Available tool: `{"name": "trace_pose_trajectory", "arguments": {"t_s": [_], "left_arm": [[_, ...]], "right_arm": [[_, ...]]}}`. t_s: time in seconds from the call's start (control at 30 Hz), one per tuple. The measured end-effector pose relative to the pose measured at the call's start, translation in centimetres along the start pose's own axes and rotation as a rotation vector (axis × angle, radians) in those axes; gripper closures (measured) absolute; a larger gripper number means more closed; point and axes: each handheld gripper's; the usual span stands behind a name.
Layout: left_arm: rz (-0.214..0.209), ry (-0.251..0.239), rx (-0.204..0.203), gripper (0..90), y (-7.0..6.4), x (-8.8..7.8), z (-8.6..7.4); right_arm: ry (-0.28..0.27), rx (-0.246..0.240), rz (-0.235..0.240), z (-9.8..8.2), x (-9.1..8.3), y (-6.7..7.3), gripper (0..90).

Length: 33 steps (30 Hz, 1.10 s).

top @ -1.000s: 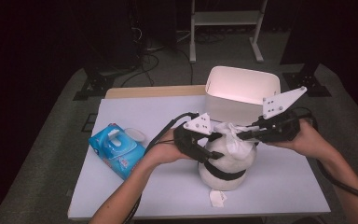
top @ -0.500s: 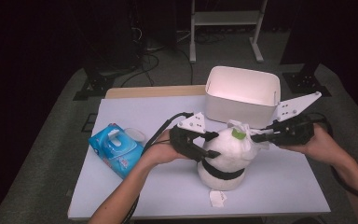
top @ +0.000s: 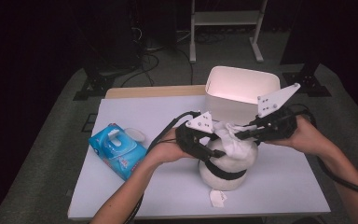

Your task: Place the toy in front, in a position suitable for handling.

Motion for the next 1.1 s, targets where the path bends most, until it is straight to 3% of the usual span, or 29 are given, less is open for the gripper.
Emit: {"name": "trace_pose_trajectory", "arguments": {"t_s": [0.17, 0.37, 0.83, 0.97, 1.1], "left_arm": [[0.0, -0.001, -0.004, 40.6, 0.0, 0.0, 0.0], [-0.001, -0.013, -0.009, 40.9, 0.2, -0.3, -0.4], [-0.004, -0.032, -0.02, 41.1, 0.2, -0.5, -0.8], [-0.001, -0.027, -0.023, 41.3, 0.1, -0.3, -0.5], [0.0, -0.026, -0.019, 41.4, 0.2, 0.0, -0.2]], "right_arm": [[0.008, -0.025, 0.007, 0.8, 0.6, 0.2, 82.6], [0.011, 0.001, -0.012, -0.3, 0.0, -0.4, 82.6], [0.018, 0.132, -0.059, -6.0, -1.5, -1.5, 82.5], [0.002, 0.123, -0.053, -5.6, -1.7, -1.4, 82.5], [-0.001, 0.085, -0.034, -3.8, -1.5, -1.1, 82.5]]}}
Point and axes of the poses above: each handheld gripper's, and its own axes: x roughly forward along the jaws, z roughly out of its top, y roughly to its left, and after that the axes turned 15 degrees about -z, right-handed
